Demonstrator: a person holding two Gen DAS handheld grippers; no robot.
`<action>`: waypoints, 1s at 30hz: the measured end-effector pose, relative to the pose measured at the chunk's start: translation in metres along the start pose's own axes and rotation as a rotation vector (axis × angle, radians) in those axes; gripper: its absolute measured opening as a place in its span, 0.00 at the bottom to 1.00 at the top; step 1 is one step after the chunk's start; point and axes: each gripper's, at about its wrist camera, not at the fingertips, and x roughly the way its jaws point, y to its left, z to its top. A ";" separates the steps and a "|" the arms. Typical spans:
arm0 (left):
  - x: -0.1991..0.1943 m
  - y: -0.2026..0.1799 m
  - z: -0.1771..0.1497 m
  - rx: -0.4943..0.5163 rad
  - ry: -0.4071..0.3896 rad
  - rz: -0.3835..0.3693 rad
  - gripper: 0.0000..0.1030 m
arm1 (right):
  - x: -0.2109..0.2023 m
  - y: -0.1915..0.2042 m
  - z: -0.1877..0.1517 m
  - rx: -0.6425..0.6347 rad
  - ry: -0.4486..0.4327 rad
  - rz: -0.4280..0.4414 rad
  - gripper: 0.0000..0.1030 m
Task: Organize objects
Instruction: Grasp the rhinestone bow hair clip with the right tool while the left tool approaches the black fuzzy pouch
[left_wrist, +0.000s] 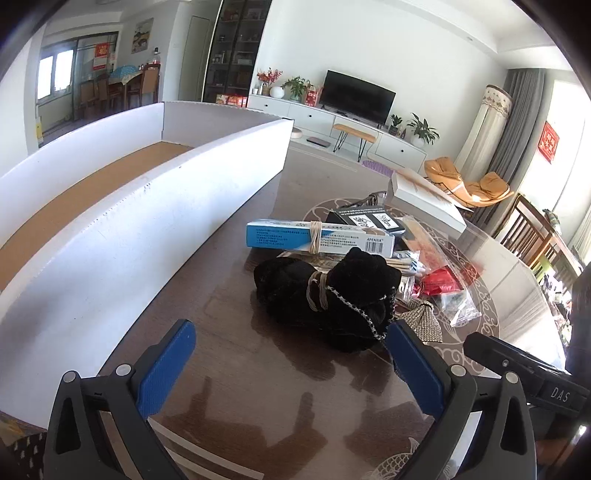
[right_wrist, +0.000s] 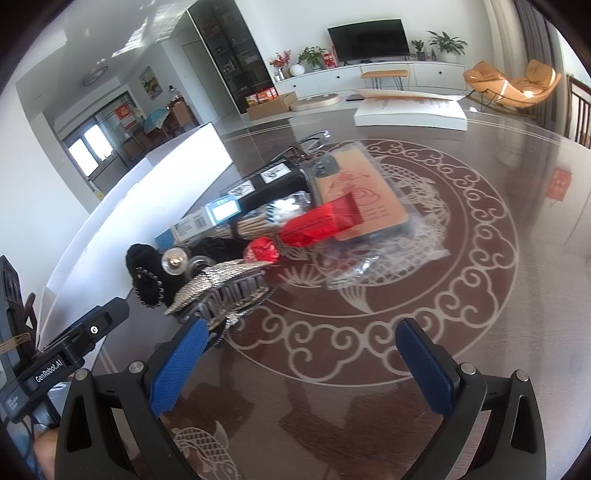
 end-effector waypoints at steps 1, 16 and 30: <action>-0.002 0.002 0.001 -0.011 -0.012 -0.001 1.00 | 0.010 0.013 0.007 -0.016 0.025 0.057 0.99; 0.005 0.013 -0.004 -0.052 0.055 0.011 0.98 | 0.013 -0.020 -0.007 -0.076 0.103 -0.181 0.53; 0.007 -0.010 -0.006 0.046 0.057 -0.012 0.98 | 0.046 0.034 0.017 -0.537 0.166 -0.121 0.90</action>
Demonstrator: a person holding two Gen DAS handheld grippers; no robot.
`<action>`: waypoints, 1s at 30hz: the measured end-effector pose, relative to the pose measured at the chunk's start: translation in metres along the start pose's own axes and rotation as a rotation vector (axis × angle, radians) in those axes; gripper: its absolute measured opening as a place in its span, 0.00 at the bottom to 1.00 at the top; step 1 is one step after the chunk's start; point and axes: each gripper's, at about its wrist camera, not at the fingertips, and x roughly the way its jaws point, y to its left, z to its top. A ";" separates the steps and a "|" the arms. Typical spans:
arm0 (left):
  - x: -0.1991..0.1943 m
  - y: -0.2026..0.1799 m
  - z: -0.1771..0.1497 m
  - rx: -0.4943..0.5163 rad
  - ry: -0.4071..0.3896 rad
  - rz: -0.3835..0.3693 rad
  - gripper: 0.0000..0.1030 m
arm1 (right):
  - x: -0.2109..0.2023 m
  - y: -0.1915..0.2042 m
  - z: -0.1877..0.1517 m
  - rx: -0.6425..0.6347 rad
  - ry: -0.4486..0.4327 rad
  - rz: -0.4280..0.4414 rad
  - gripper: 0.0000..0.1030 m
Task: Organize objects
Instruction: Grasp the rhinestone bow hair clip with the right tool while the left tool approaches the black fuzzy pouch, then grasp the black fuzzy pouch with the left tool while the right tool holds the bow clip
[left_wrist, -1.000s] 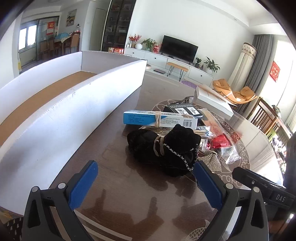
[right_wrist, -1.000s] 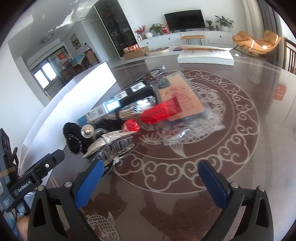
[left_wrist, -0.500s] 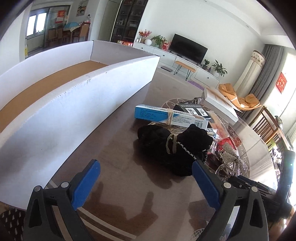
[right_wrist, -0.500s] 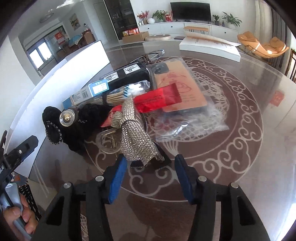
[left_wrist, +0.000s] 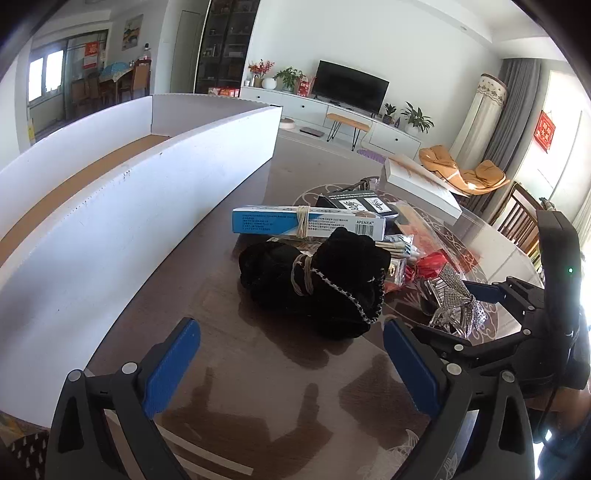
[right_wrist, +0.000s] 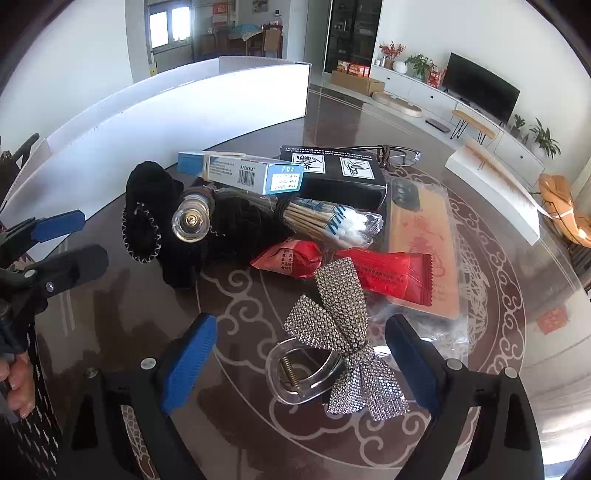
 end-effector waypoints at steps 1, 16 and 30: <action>0.000 -0.001 0.000 0.004 0.000 -0.001 0.98 | 0.005 0.000 0.000 0.003 0.012 0.001 0.90; 0.005 0.003 0.001 -0.033 0.029 -0.050 0.98 | -0.018 -0.010 -0.035 0.290 -0.052 -0.065 0.55; 0.008 0.008 0.002 -0.063 0.052 -0.137 0.98 | -0.070 -0.023 -0.107 0.460 -0.123 -0.147 0.54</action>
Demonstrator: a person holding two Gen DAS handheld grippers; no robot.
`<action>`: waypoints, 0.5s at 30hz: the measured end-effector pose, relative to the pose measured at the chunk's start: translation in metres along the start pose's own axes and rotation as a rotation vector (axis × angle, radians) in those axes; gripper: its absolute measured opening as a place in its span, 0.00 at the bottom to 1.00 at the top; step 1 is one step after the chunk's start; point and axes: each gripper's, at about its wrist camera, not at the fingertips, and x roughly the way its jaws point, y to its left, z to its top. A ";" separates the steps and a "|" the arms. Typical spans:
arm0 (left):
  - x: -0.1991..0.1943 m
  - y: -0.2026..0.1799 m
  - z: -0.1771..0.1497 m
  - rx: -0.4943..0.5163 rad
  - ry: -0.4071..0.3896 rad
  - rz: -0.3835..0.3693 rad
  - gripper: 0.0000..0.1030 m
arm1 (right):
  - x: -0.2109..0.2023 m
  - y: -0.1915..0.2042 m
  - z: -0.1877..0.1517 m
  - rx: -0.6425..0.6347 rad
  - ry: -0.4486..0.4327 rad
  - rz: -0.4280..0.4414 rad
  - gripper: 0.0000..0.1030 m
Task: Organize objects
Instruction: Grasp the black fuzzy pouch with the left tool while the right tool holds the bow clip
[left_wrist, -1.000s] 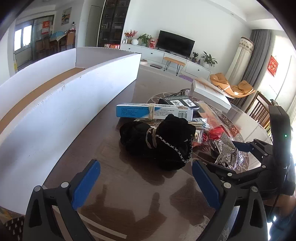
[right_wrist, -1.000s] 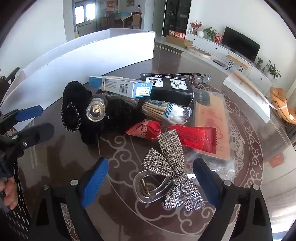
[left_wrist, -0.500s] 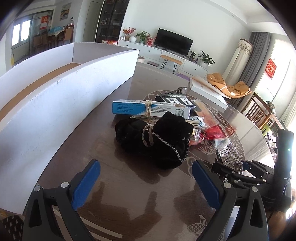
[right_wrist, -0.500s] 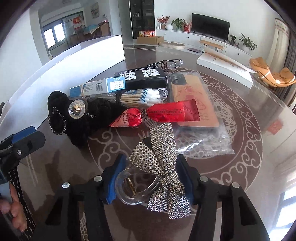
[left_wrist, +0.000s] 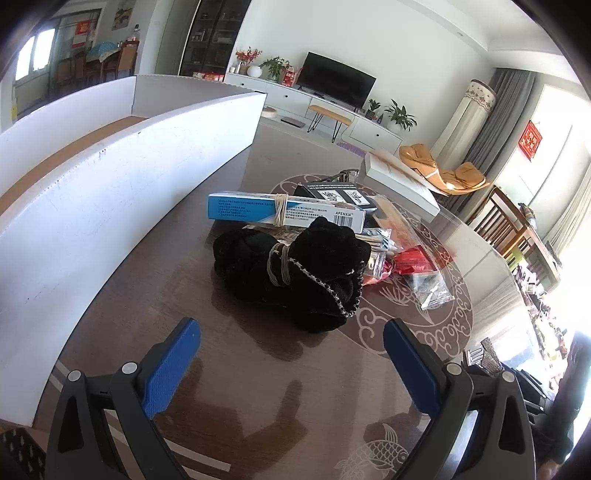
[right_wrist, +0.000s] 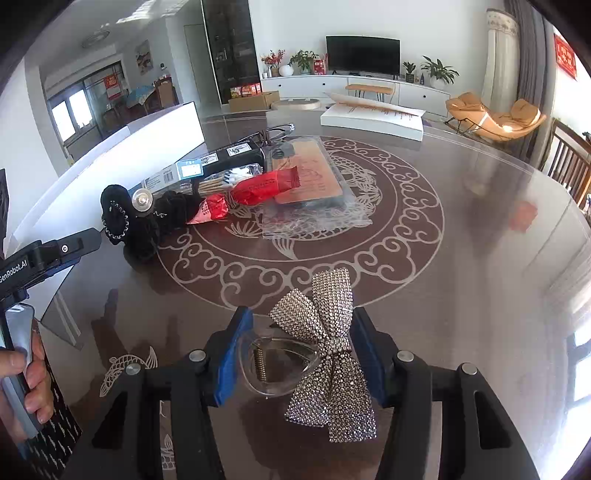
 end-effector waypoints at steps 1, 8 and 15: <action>0.000 0.005 0.001 -0.026 0.003 -0.014 0.98 | -0.001 -0.003 -0.002 0.011 -0.002 0.002 0.54; -0.001 0.011 0.014 -0.082 -0.014 -0.106 0.98 | -0.014 -0.005 -0.014 0.021 -0.033 0.026 0.54; 0.044 -0.012 0.050 0.014 0.096 0.066 0.98 | -0.019 -0.003 -0.021 0.030 -0.048 0.067 0.54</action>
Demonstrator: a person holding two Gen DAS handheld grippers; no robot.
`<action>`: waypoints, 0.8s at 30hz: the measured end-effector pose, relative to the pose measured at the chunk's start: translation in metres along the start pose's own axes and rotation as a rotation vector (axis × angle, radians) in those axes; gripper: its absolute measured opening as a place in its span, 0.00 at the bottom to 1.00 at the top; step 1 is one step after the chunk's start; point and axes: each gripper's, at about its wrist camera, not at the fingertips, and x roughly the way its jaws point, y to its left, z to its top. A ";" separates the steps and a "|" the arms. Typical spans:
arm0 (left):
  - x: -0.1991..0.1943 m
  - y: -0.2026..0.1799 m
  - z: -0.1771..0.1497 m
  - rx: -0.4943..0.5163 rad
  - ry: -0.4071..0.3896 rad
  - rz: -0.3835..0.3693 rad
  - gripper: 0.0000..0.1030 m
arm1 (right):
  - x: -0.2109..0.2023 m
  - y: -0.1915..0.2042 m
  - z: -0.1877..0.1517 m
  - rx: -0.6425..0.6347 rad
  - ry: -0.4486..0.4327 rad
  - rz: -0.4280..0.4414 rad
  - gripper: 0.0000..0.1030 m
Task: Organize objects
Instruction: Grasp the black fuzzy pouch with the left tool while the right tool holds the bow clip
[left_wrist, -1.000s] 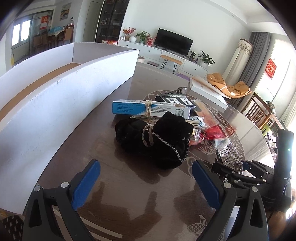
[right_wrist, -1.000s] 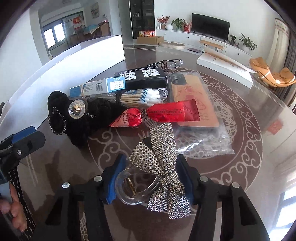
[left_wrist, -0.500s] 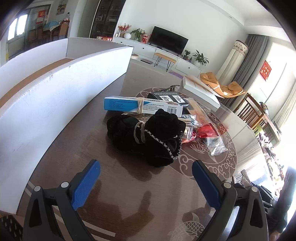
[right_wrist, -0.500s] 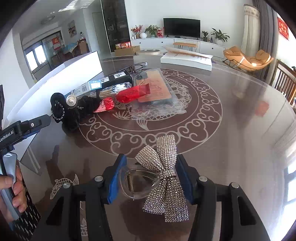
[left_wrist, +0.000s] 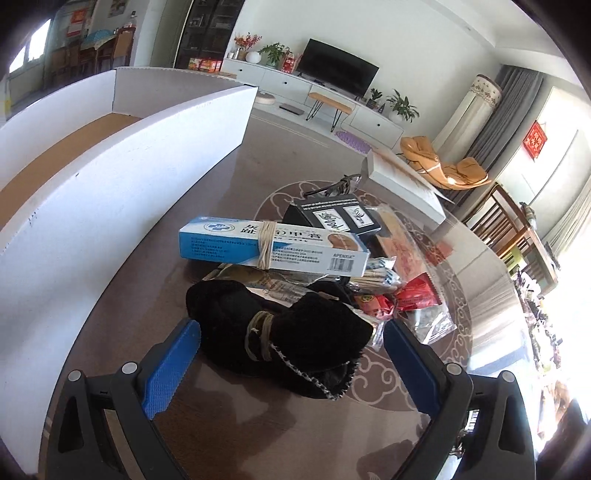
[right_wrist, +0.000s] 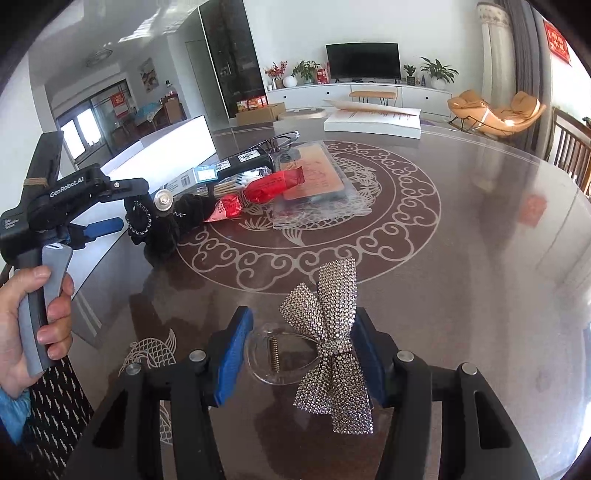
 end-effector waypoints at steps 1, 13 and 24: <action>0.007 0.005 0.000 -0.004 0.044 0.056 0.97 | -0.001 0.000 0.000 0.001 -0.003 0.002 0.54; -0.037 0.048 -0.040 0.016 0.137 0.056 0.91 | -0.016 0.000 -0.005 -0.041 -0.018 0.014 0.54; -0.004 0.057 -0.020 0.042 0.153 0.066 0.79 | -0.014 -0.001 0.004 -0.079 0.042 0.001 0.73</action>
